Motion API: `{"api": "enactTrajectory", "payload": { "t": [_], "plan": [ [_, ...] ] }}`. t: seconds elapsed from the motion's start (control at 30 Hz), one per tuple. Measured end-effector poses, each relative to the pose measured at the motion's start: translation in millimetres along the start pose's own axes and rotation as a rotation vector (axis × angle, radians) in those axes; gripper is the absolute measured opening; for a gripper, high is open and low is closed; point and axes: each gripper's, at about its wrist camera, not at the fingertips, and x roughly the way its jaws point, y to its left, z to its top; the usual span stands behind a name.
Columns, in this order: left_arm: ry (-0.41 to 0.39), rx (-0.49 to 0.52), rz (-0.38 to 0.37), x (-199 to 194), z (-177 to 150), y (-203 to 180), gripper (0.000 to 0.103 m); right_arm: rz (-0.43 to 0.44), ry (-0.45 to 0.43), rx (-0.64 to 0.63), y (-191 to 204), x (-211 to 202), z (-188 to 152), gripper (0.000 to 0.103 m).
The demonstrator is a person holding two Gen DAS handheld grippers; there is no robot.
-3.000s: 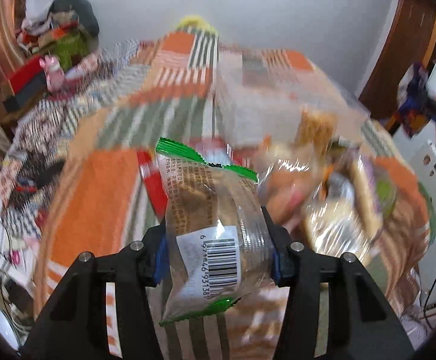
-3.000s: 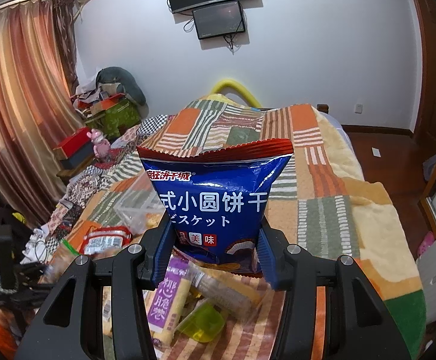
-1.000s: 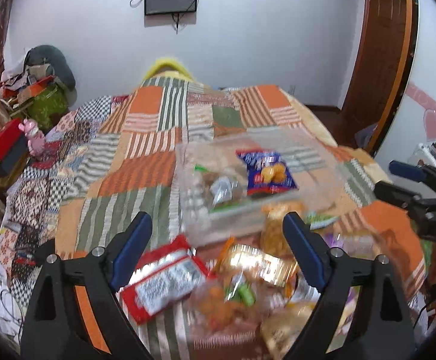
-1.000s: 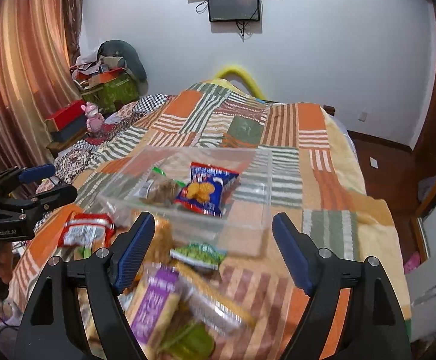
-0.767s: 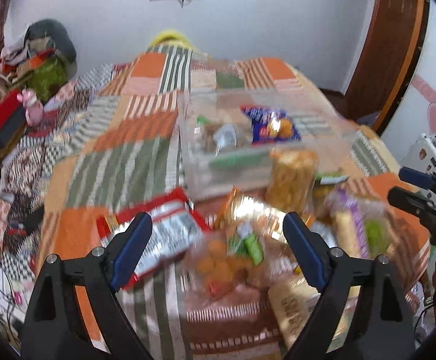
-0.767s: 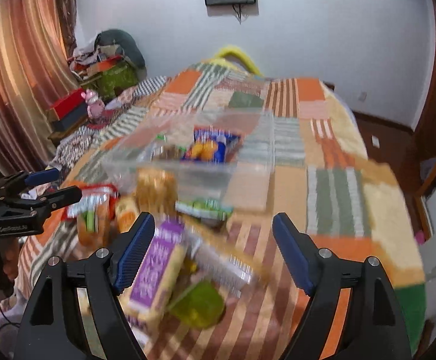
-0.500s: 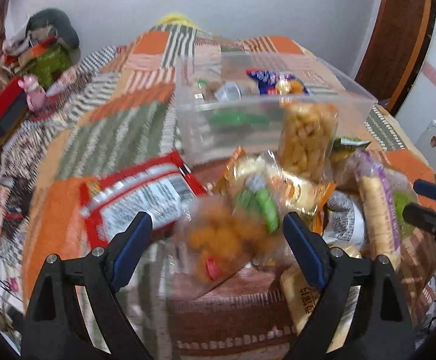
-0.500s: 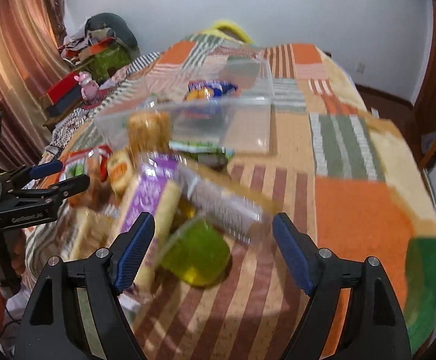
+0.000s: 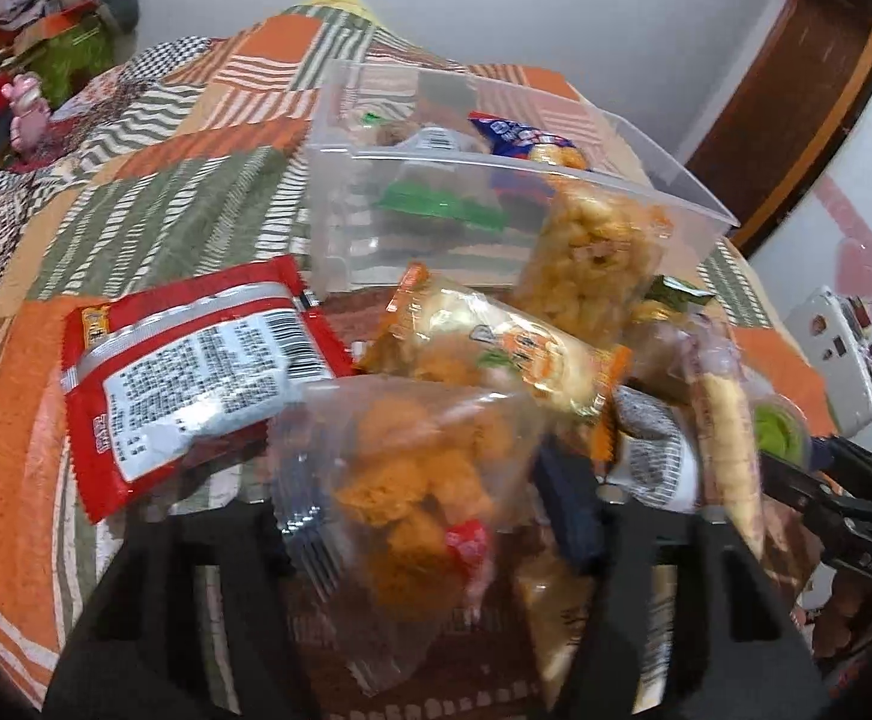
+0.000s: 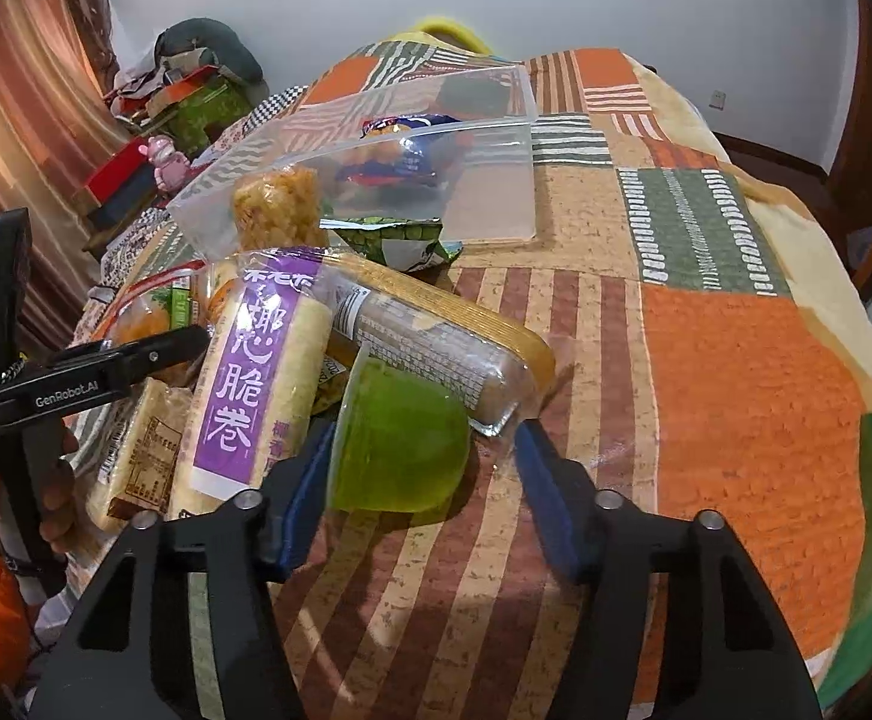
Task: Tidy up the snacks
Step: 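Grasp the green jelly cup with the right tool while the left tool grasps the fried-snack bag, then carry both items over the clear box and open both tools to drop them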
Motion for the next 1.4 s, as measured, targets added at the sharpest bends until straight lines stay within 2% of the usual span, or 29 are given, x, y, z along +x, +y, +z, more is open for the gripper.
{"api": "enactTrajectory", "payload": {
  "t": [0.03,0.07,0.47,0.8,1.03,1.4],
  "plan": [
    [-0.009,0.016,0.016,-2,-1,-3,0.056,0.008,0.0,0.001,0,0,-1,0.046],
    [-0.015,0.029,0.028,-3,-2,-6,0.055,0.016,0.001,0.0,0,-1,-1,0.039],
    [-0.103,0.034,0.067,-48,2,-6,0.053,-0.007,-0.059,0.003,-7,-23,4,0.038],
    [-0.233,0.066,0.08,-83,39,-16,0.053,-0.031,-0.191,-0.021,-7,-48,44,0.038],
    [-0.289,0.081,0.075,-84,74,-23,0.053,-0.041,-0.264,-0.042,-2,-47,78,0.038],
    [-0.282,0.112,0.061,-49,116,-39,0.054,-0.039,-0.29,-0.071,5,-24,118,0.038]
  ]
}}
